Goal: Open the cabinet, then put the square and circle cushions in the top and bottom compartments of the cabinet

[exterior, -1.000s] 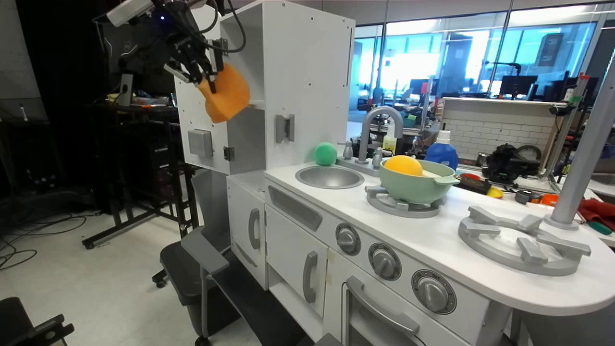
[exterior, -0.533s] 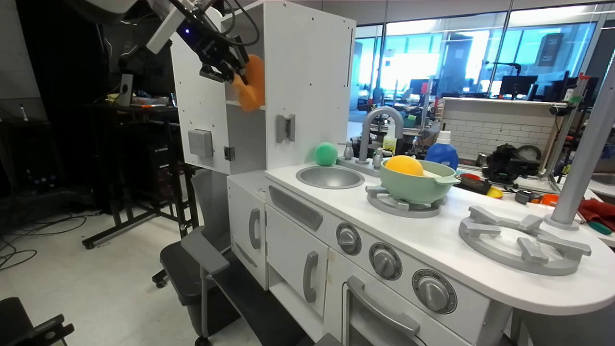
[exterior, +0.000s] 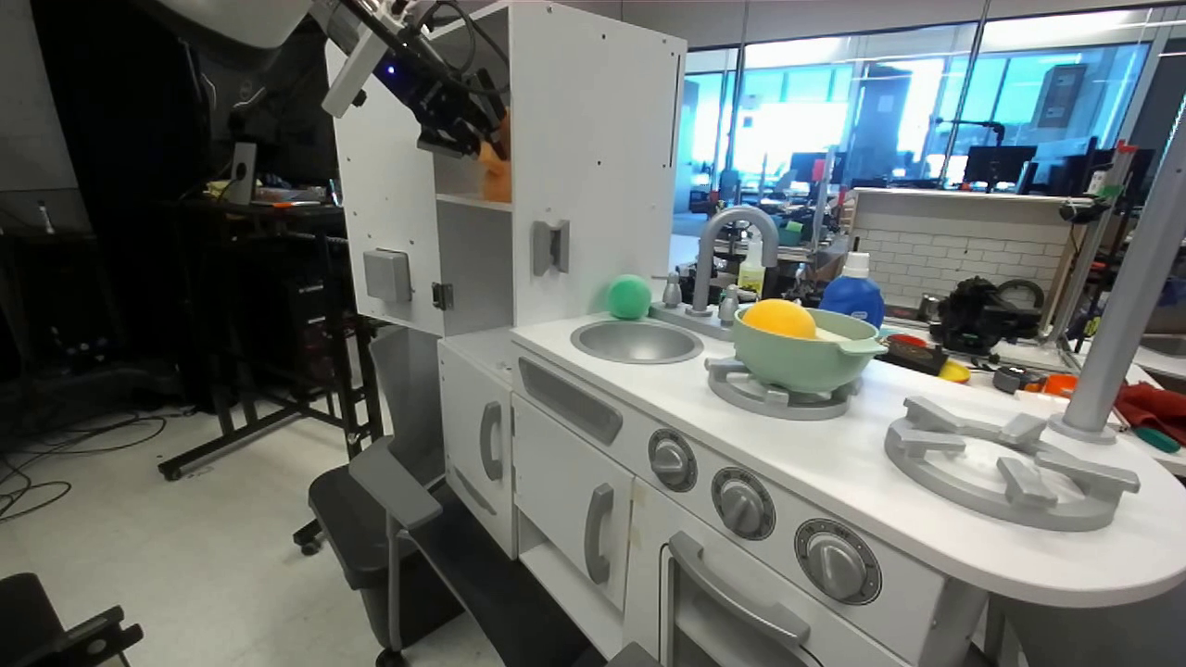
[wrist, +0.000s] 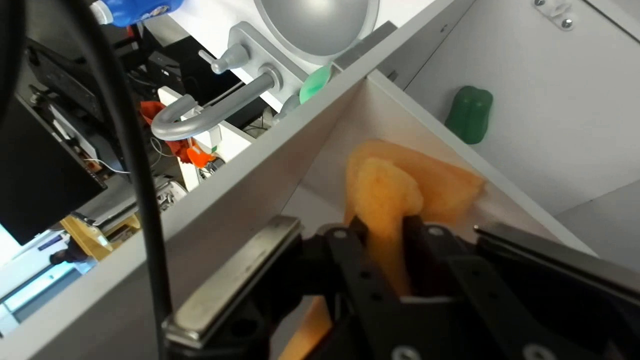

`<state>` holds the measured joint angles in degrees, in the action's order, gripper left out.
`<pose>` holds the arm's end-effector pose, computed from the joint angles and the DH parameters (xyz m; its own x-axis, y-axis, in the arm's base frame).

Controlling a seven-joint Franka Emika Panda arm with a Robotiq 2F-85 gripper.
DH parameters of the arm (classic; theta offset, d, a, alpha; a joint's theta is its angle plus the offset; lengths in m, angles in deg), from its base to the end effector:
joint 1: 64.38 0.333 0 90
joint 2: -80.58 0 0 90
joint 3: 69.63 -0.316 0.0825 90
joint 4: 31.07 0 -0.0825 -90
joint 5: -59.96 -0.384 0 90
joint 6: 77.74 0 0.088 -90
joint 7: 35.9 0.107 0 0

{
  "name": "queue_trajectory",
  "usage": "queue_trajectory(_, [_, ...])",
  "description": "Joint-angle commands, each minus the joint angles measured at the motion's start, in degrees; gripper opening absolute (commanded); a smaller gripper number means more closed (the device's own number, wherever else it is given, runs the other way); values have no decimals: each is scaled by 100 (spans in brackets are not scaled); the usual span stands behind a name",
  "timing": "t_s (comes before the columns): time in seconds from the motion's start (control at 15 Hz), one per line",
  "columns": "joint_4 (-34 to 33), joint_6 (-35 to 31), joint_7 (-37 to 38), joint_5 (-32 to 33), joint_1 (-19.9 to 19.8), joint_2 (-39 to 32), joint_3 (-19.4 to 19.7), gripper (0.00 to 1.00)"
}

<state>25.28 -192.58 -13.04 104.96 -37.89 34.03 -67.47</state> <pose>0.7339 0.2979 0.4172 0.8459 0.4040 0.3481 0.1140 -0.7747 0.6220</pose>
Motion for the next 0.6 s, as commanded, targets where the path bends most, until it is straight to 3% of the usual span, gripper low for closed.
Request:
queue_trajectory(0.0, [-590, -80, 107, 199, 55, -391, 158, 3])
queue_trajectory(0.47, [-1140, -67, 245, 267, -15, -841, 283, 3])
queue_trajectory(0.53, [-1212, -74, 256, 247, -23, -892, 294, 36])
